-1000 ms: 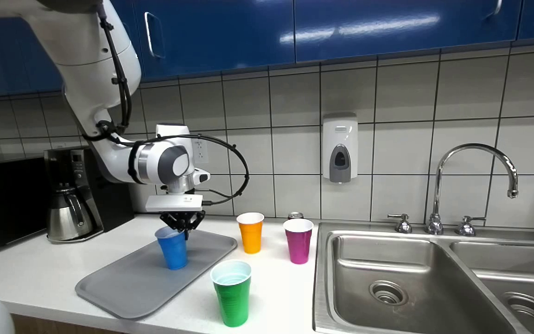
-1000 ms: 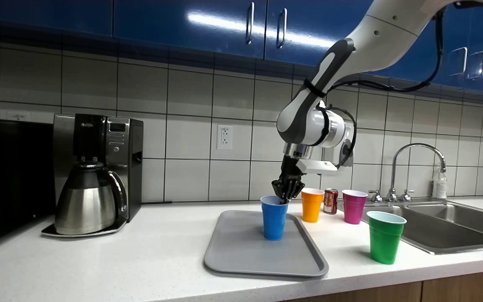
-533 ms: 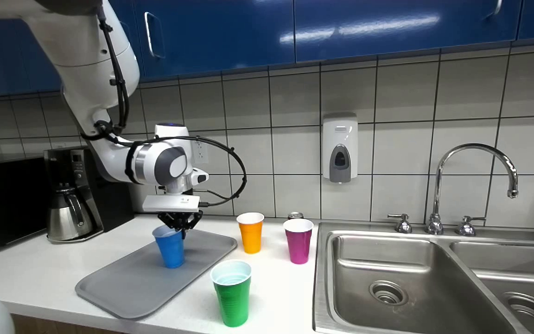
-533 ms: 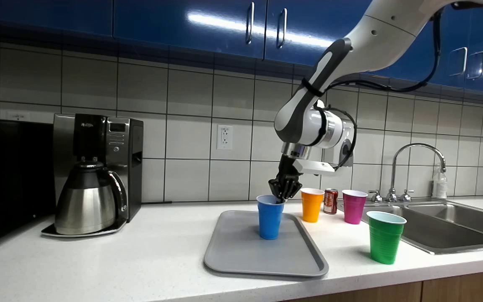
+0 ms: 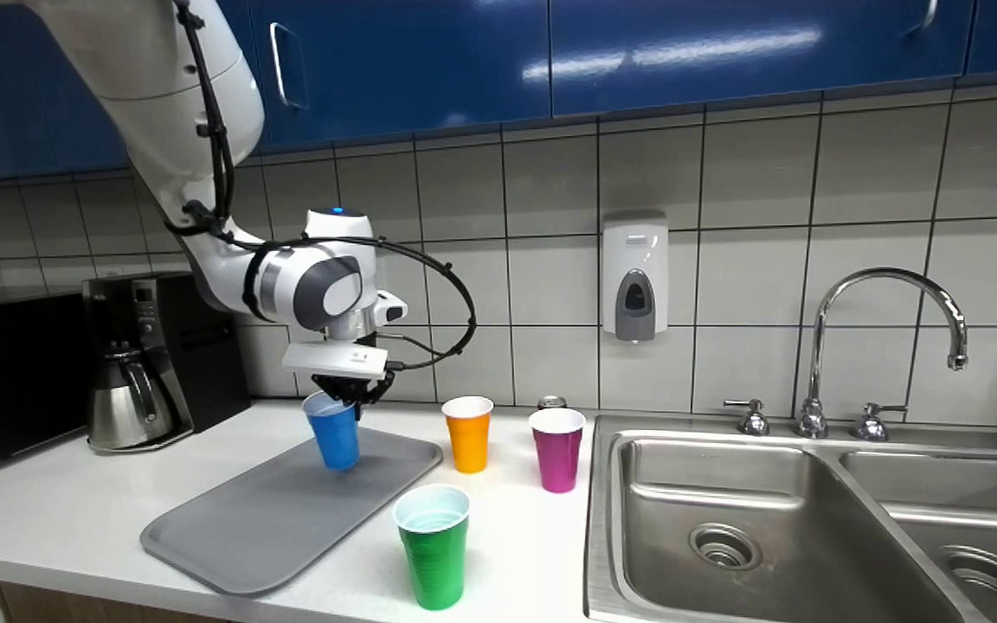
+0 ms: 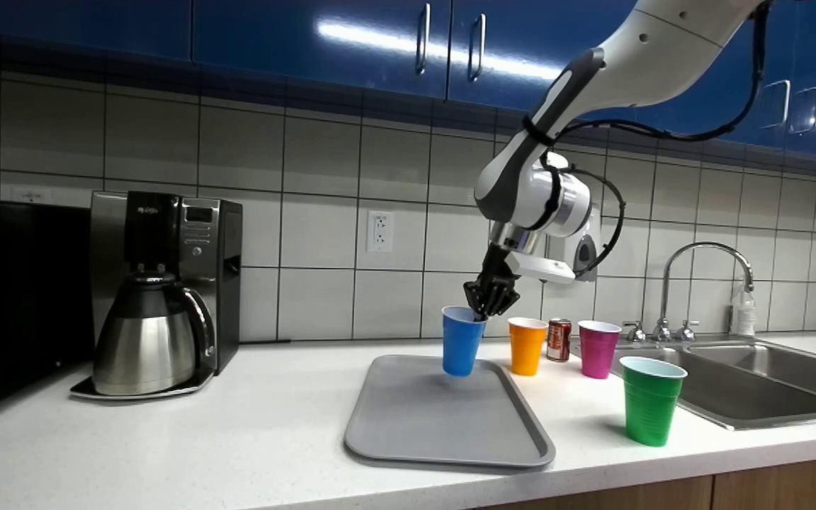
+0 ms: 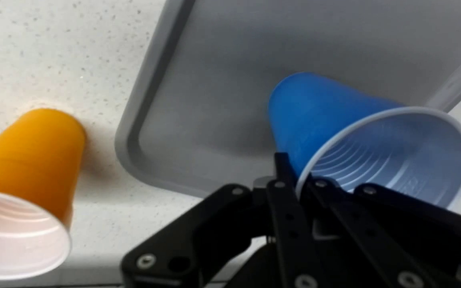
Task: Remove the cups from the tray.
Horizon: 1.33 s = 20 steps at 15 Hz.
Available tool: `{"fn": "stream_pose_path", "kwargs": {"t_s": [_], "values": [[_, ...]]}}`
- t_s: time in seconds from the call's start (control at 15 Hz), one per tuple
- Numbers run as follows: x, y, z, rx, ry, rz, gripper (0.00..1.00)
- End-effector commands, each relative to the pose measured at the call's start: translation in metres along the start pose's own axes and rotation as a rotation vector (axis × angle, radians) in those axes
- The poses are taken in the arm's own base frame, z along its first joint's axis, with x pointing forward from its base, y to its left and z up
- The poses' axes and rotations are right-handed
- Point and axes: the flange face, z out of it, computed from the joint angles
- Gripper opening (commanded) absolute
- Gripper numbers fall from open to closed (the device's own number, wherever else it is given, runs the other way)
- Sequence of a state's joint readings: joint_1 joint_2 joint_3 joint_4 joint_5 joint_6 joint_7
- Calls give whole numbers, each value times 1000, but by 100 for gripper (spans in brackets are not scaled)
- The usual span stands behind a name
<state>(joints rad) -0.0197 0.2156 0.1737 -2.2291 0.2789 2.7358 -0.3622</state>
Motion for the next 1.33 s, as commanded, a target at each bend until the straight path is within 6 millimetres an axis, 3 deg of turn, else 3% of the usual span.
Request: {"fn": "stream_pose_path", "kwargs": {"t_s": [0.0, 0.53, 1.27], "values": [[-3, 16, -39, 12, 41, 0, 1], [-10, 30, -60, 23, 51, 10, 1], [-29, 83, -75, 6, -5, 84, 1]]}}
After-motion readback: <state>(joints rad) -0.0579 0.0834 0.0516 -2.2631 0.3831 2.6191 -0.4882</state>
